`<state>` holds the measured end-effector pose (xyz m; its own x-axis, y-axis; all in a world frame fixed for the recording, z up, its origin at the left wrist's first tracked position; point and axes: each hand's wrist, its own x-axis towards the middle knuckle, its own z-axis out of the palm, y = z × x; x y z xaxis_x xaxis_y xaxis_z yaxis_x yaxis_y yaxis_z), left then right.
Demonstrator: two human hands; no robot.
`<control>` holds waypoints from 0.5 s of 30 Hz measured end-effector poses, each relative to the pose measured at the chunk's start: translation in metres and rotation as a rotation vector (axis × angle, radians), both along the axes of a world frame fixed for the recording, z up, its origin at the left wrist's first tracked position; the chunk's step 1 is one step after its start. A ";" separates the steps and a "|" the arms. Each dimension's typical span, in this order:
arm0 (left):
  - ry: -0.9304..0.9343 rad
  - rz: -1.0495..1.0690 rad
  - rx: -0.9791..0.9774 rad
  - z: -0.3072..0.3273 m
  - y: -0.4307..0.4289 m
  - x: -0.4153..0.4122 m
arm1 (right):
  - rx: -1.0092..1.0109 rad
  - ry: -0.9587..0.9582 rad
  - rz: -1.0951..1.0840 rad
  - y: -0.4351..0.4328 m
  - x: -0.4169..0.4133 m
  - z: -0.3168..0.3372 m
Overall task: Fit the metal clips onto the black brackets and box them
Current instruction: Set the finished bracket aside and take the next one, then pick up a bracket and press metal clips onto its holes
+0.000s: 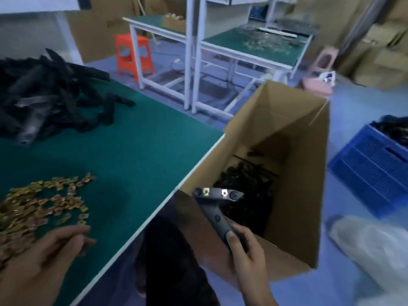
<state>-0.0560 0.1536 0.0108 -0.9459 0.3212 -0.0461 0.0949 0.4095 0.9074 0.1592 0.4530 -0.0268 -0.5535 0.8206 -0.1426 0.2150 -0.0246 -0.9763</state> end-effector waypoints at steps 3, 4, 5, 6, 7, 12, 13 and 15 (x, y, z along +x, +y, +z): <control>-0.008 -0.024 -0.047 -0.009 0.002 -0.002 | -0.008 -0.046 -0.119 0.048 0.015 0.005; -0.006 -0.020 -0.058 -0.007 0.003 -0.001 | -0.020 -0.043 -0.113 0.064 0.015 0.008; -0.012 -0.001 -0.062 -0.003 0.004 0.003 | -0.040 -0.049 -0.090 0.078 0.013 0.011; -0.022 0.022 -0.055 0.003 0.006 0.007 | -0.025 -0.095 -0.072 0.091 0.010 0.014; -0.026 0.037 -0.043 0.008 0.007 0.011 | 0.035 -0.167 -0.063 0.100 0.006 0.017; -0.056 0.162 -0.028 0.031 -0.010 0.024 | 0.309 -0.325 -0.036 0.099 -0.031 0.024; -0.050 0.208 -0.060 0.033 -0.019 0.023 | 0.304 -0.284 0.029 0.084 -0.044 0.026; 0.006 0.327 -0.168 0.035 -0.041 0.020 | 0.344 -0.137 0.197 0.042 -0.076 0.032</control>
<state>-0.0361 0.1129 0.0459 -0.9977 -0.0099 -0.0664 -0.0604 0.5624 0.8247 0.0831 0.4953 0.0050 -0.6995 0.7137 0.0378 0.3117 0.3522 -0.8825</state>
